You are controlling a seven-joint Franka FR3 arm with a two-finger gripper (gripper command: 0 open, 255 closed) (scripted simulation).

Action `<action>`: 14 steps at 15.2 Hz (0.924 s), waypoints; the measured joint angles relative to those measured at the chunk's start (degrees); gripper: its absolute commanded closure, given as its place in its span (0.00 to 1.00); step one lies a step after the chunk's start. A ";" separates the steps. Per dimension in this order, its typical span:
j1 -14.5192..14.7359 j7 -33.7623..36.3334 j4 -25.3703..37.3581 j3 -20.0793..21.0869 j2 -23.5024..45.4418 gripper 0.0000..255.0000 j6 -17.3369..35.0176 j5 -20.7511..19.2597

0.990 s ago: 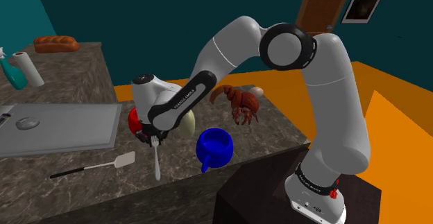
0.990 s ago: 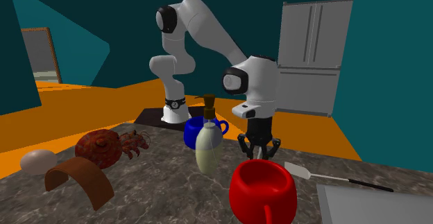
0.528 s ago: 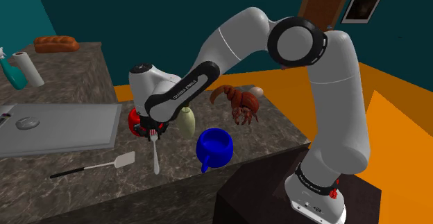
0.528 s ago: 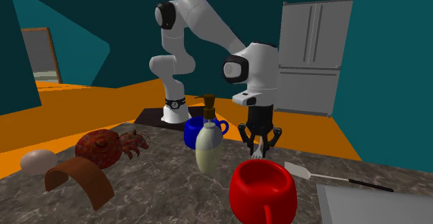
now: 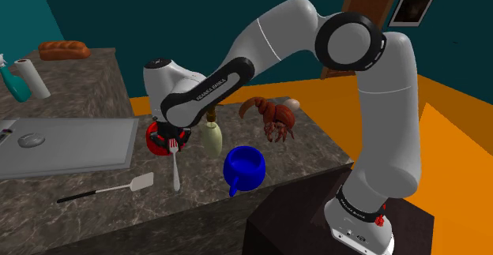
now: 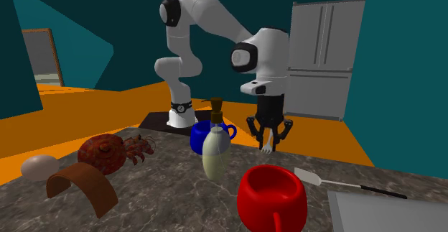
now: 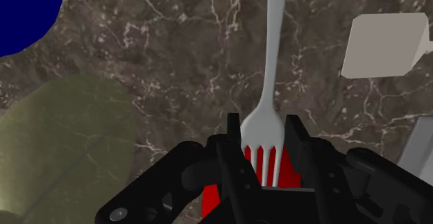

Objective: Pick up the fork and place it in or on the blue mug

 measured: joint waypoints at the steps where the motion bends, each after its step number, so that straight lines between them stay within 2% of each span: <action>1: -0.08 -0.14 0.12 0.19 -0.58 1.00 -0.66 0.30; 12: -0.88 -1.97 2.72 1.49 -4.78 1.00 -7.11 2.80; 14: -1.95 -2.69 -1.09 1.92 -7.94 1.00 -6.20 3.95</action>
